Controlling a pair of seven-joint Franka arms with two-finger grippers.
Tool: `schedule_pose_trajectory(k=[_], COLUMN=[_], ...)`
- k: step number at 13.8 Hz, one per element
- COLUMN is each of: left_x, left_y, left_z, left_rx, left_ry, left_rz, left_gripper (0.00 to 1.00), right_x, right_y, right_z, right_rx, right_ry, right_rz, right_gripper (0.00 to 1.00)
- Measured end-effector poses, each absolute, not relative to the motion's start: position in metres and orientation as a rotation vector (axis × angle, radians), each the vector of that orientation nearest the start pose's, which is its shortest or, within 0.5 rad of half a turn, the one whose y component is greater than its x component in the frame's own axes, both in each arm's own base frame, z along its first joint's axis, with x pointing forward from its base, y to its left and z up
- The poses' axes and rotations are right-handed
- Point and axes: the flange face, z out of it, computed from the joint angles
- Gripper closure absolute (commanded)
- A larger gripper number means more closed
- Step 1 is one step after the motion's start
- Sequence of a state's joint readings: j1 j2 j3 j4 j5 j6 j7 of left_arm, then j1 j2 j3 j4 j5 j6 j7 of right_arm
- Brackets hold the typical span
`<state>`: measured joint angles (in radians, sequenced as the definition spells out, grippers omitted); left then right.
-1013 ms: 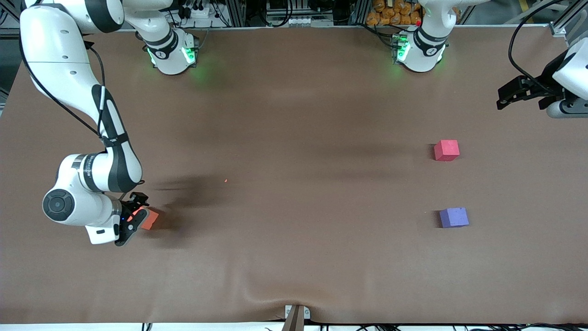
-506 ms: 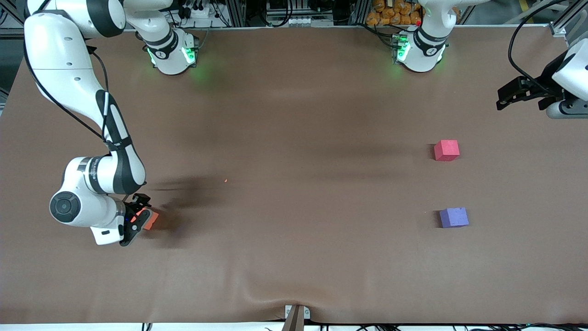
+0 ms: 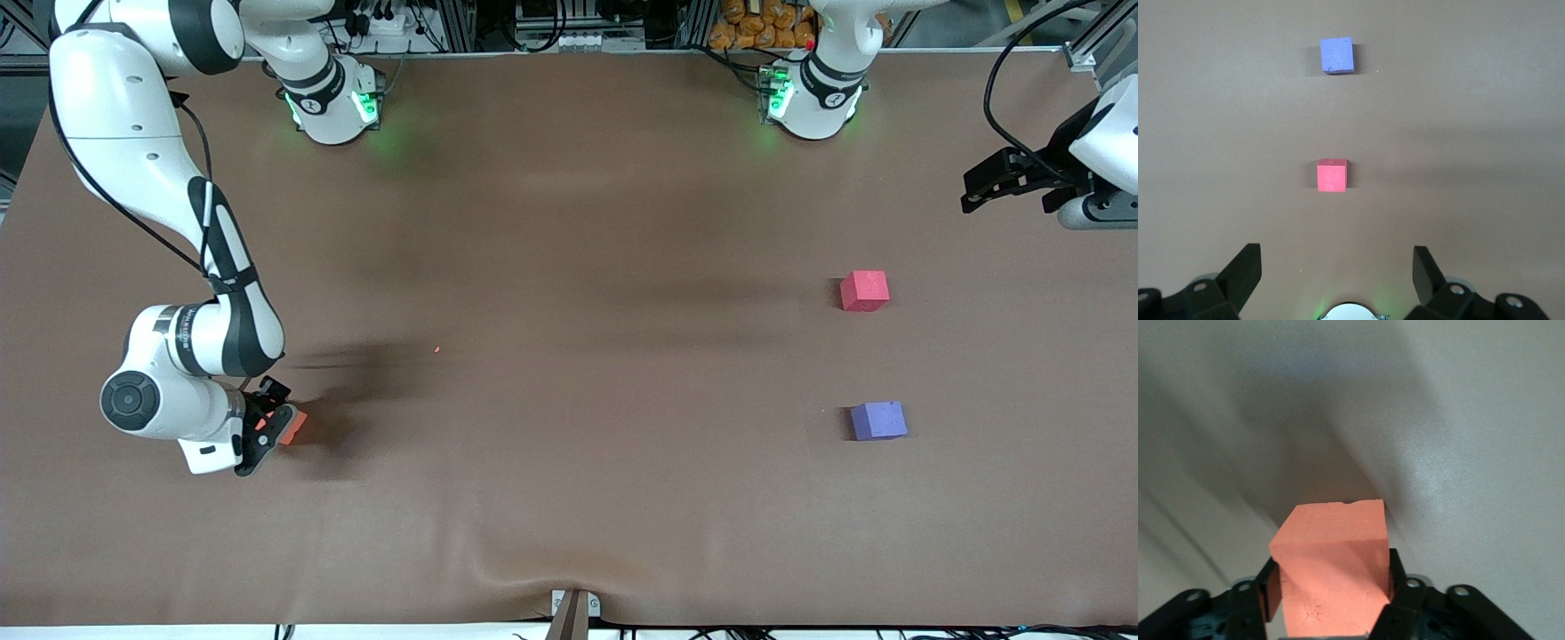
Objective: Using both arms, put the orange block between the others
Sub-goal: 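Lower the right gripper over the orange cube and close on it, then carry the orange cube with the right gripper toward the table's middle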
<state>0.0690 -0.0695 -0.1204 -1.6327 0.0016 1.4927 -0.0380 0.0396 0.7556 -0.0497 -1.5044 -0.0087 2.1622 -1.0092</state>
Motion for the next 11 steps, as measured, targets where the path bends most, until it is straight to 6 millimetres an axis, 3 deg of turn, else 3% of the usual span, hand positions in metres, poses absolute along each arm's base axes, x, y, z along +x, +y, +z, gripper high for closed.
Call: schedule_pose_trajectory(k=[4,6,8,11], left_x=[0.523,0.523,0.524,0.524], left_y=[-0.029,-0.029,-0.029,-0.029], left_z=[0.626,0.626,0.626,0.626], left_rx=[-3.127,-3.127,-3.127,-3.127], left_ry=[0.020,0.019,0.019,0.020], left_rz=[0.109,0.108,0.107,0.107], left_gripper=[0.00,0.00,0.00,0.00], right_x=[0.707,0.714,0.716,0.699], right_y=[0.001,0.024,0.070,0.172], right_z=[0.217,0.232,0.253,0.277], right_rx=[-2.740,-2.748,-2.764,-2.829], right_ry=[-1.523,-1.468,-1.320,-1.063], right_rz=[0.124,0.018,-0.087,-0.089], right_gripper=[0.47,0.48,0.48,0.47])
